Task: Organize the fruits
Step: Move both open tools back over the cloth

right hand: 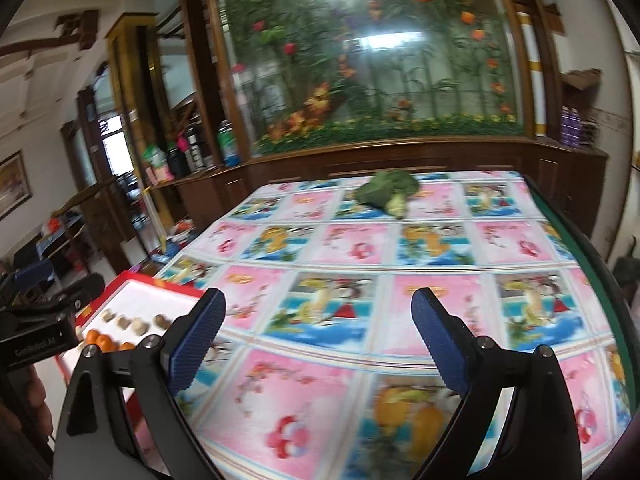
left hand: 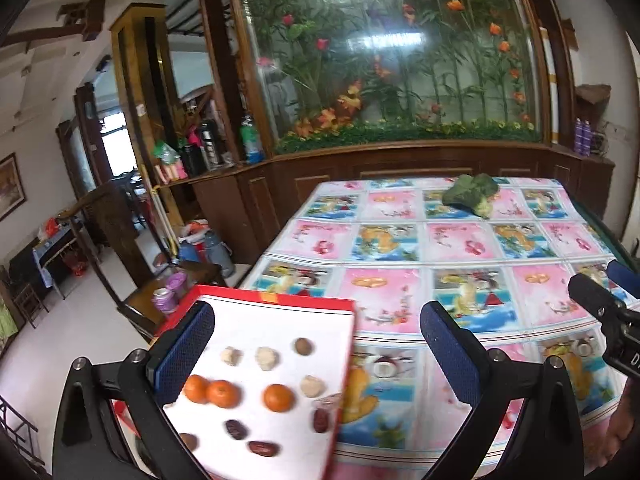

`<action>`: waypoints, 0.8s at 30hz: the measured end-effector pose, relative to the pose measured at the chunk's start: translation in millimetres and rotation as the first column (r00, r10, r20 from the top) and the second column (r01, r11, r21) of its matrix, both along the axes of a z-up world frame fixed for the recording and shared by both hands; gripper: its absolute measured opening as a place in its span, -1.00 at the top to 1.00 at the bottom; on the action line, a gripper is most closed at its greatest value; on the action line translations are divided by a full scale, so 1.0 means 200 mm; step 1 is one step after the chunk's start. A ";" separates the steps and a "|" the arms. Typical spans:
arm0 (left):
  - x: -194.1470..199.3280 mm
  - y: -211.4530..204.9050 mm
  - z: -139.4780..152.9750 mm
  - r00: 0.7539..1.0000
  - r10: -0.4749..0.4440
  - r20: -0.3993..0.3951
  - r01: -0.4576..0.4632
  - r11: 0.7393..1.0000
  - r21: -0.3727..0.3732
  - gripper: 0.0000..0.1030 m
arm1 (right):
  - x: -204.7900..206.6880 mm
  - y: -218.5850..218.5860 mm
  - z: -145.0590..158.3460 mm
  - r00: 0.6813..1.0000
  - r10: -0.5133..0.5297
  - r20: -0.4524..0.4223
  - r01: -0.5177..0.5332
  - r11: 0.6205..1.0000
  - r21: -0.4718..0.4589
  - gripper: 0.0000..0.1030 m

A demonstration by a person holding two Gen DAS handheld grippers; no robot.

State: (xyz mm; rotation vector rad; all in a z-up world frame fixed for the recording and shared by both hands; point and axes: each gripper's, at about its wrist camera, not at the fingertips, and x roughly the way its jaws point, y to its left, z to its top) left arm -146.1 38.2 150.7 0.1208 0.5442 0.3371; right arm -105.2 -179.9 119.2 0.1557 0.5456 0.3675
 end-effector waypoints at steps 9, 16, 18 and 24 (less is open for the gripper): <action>0.07 -0.17 0.01 0.997 -0.080 -0.015 0.080 0.997 -0.024 -0.99 | 0.00 -0.23 0.03 0.995 -0.102 0.012 0.102 0.995 -0.008 -0.84; 0.11 -0.23 0.00 0.991 -0.131 -0.037 0.129 0.991 -0.031 -0.99 | 0.00 -0.22 0.03 0.995 -0.105 0.002 0.105 0.994 -0.013 -0.85; 0.11 -0.24 -0.01 0.989 -0.141 -0.042 0.139 0.990 -0.037 -0.99 | -0.01 -0.21 0.04 0.995 -0.101 0.001 0.101 0.995 -0.011 -0.85; 0.05 -0.21 -0.01 0.992 -0.129 -0.001 0.129 0.992 -0.015 -0.99 | -0.02 -0.12 0.06 0.999 -0.045 -0.014 0.045 0.999 0.018 -0.85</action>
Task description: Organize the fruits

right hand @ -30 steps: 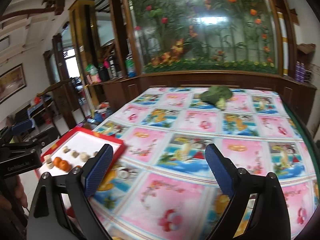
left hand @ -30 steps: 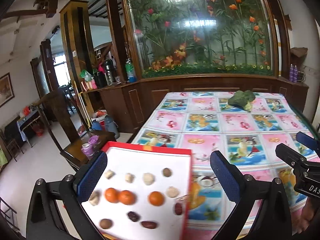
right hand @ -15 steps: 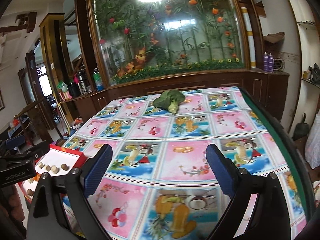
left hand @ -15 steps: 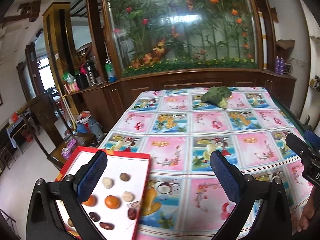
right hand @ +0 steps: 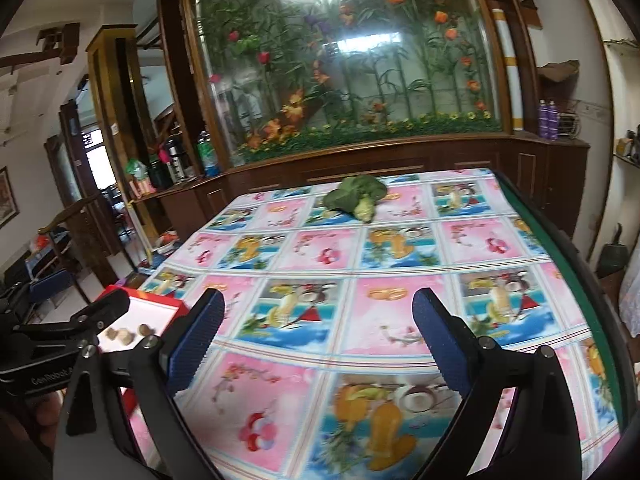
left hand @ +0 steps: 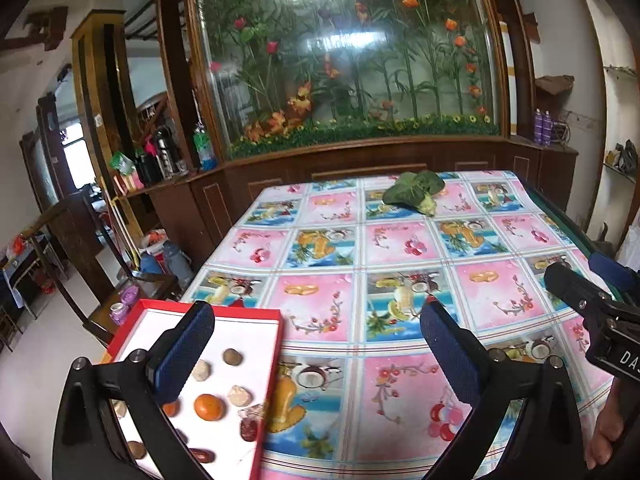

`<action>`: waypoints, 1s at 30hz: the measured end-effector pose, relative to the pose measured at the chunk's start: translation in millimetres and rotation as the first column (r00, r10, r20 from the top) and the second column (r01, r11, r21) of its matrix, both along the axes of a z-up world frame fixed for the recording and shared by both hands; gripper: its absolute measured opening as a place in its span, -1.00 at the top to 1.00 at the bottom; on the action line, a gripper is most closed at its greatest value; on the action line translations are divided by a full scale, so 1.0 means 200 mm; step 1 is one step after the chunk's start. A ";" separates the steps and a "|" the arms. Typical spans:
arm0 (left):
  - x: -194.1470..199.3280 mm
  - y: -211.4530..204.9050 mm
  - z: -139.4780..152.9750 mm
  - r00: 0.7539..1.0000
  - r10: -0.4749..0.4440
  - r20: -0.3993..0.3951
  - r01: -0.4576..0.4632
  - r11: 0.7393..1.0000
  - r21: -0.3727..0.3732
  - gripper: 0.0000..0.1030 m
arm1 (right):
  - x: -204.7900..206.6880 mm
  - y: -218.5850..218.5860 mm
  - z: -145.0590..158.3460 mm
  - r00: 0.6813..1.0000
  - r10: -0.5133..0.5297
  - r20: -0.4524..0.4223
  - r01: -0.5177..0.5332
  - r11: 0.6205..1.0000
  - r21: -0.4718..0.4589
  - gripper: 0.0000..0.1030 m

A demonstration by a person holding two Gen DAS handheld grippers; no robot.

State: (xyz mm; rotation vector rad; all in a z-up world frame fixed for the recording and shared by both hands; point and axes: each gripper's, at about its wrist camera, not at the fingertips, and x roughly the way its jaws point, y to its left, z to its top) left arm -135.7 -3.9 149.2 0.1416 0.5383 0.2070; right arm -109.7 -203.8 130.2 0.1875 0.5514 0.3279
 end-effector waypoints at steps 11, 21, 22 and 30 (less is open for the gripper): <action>-0.14 0.36 0.00 0.988 0.152 0.040 -0.151 0.988 -0.011 -0.99 | -0.02 0.43 -0.03 0.982 0.184 -0.047 -0.183 0.982 0.035 -0.86; -0.33 0.78 0.05 0.920 0.365 0.142 -0.366 0.930 -0.017 -0.99 | -0.17 0.94 0.01 0.921 0.391 -0.005 -0.390 0.919 -0.060 -0.86; -0.35 0.81 0.05 0.913 0.378 0.155 -0.380 0.925 -0.015 -0.99 | -0.17 0.99 0.01 0.913 0.408 -0.011 -0.407 0.911 -0.063 -0.86; -0.39 1.06 0.00 0.886 0.452 0.102 -0.449 0.892 -0.053 -0.99 | -0.19 1.20 0.01 0.919 0.393 -0.043 -0.395 0.908 -0.139 -0.86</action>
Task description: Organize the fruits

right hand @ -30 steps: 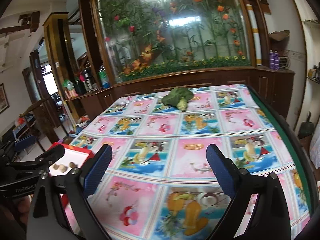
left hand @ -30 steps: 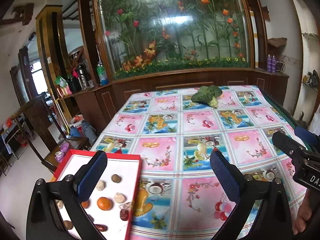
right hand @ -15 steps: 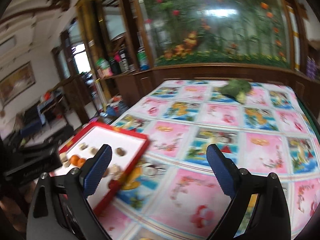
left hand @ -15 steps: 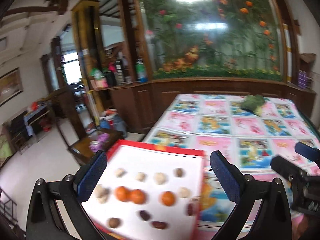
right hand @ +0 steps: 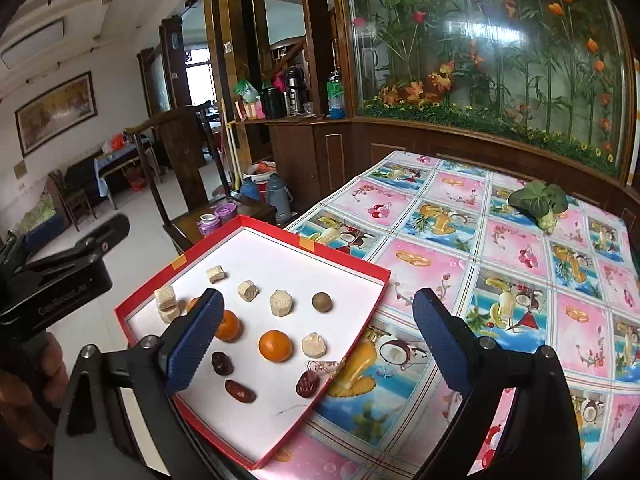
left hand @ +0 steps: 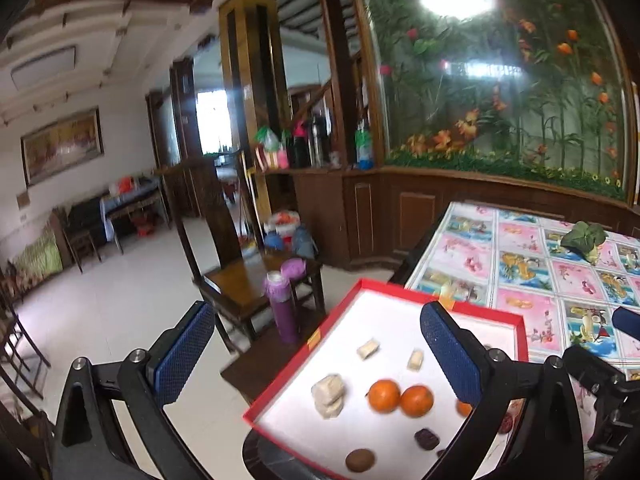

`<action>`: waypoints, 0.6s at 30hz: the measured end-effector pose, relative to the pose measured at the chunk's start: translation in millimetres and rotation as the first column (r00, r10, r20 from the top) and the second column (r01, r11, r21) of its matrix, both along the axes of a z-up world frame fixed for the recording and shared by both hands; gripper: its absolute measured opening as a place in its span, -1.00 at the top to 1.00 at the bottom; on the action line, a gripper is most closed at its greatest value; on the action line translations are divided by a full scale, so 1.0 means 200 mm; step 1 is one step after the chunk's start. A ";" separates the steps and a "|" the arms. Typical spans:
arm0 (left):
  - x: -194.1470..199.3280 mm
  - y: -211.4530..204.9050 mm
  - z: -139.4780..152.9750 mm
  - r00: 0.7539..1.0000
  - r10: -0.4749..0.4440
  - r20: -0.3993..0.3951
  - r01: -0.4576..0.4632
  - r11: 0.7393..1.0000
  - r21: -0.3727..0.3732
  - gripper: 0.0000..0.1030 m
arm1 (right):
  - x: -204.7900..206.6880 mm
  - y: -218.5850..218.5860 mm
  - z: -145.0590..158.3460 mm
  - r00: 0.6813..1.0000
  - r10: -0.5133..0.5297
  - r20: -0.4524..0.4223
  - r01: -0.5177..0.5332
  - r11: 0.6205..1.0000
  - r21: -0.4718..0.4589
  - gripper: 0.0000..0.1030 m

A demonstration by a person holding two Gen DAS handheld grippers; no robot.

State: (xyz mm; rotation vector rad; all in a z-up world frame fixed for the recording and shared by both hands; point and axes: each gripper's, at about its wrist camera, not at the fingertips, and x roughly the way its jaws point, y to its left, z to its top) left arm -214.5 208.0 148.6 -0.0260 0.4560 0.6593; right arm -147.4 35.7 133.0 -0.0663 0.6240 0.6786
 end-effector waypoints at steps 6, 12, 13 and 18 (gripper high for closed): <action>0.00 0.14 -0.10 0.998 0.023 -0.054 -0.032 0.982 -0.185 -0.99 | -0.05 0.06 0.02 0.997 -0.009 0.074 0.013 0.998 -0.058 -0.86; -0.06 0.13 -0.09 0.992 0.127 -0.018 -0.128 0.988 -0.080 -0.99 | -0.06 0.07 0.03 0.996 0.007 0.093 -0.001 0.998 -0.067 -0.86; -0.07 0.11 -0.08 0.991 0.137 -0.011 -0.137 0.989 -0.052 -0.99 | -0.06 0.07 0.03 0.996 0.008 0.090 -0.002 0.998 -0.064 -0.86; -0.10 0.01 -0.03 0.991 0.129 0.030 -0.131 0.988 0.078 -0.99 | -0.06 0.08 0.03 0.996 0.011 0.087 -0.006 0.998 -0.060 -0.86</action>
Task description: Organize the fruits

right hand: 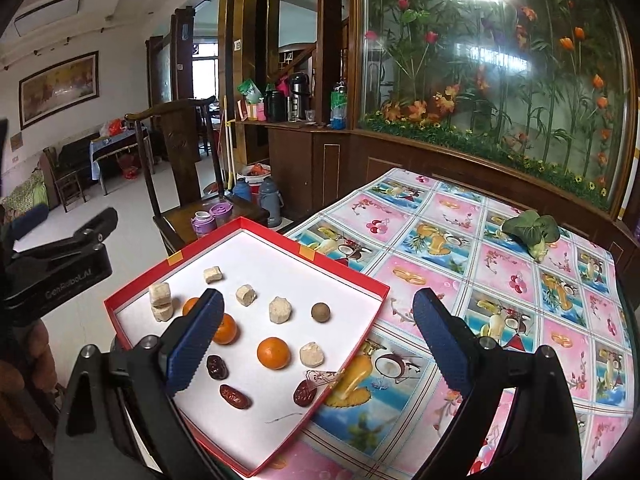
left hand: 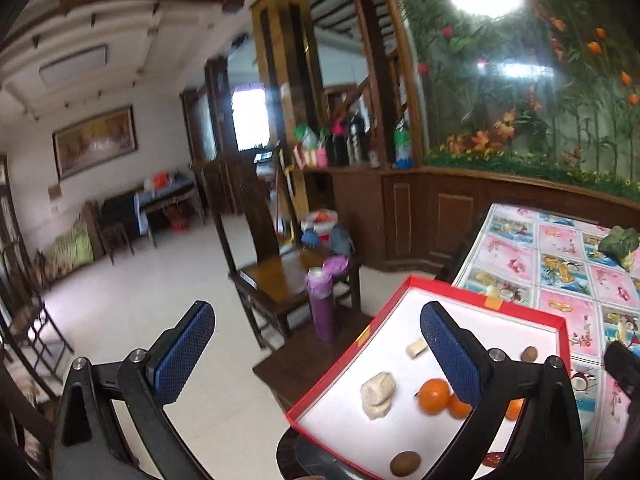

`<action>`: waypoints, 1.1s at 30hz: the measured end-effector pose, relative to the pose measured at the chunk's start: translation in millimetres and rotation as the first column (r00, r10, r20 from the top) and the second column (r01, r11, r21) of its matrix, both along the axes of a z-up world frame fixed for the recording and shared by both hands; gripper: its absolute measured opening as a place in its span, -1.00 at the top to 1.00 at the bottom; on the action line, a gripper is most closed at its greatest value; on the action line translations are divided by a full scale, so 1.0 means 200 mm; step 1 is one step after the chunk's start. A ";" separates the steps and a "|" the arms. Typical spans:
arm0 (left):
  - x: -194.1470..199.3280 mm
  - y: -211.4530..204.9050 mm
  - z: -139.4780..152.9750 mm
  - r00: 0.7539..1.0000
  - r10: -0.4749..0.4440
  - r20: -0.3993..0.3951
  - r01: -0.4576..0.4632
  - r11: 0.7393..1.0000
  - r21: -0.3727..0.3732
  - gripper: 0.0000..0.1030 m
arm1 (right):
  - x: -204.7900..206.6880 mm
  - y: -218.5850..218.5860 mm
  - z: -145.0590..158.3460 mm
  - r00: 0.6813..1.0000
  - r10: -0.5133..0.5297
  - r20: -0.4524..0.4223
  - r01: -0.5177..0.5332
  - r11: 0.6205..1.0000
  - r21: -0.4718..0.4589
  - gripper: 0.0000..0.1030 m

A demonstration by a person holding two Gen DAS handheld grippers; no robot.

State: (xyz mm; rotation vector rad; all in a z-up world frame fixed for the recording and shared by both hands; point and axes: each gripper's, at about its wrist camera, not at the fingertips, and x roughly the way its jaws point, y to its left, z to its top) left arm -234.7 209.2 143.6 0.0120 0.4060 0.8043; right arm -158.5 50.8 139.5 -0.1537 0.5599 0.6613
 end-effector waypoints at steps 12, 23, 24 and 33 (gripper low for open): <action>0.06 -0.06 -0.01 0.995 -0.076 -0.068 0.074 0.997 -0.033 -0.99 | -0.01 -0.01 0.00 1.000 0.001 0.016 -0.002 1.000 0.018 -0.86; 0.07 -0.07 0.00 0.993 -0.089 -0.072 0.084 0.994 -0.069 -0.99 | -0.01 -0.01 0.00 1.000 -0.012 0.027 0.012 1.000 0.002 -0.86; 0.07 -0.07 0.00 0.993 -0.089 -0.073 0.084 0.994 -0.070 -0.99 | -0.01 -0.01 0.00 0.999 -0.018 0.032 0.019 1.000 -0.004 -0.86; 0.07 -0.07 0.00 0.993 -0.087 -0.075 0.082 0.994 -0.067 -0.99 | 0.00 -0.02 0.01 0.999 -0.028 0.035 0.029 1.000 -0.010 -0.86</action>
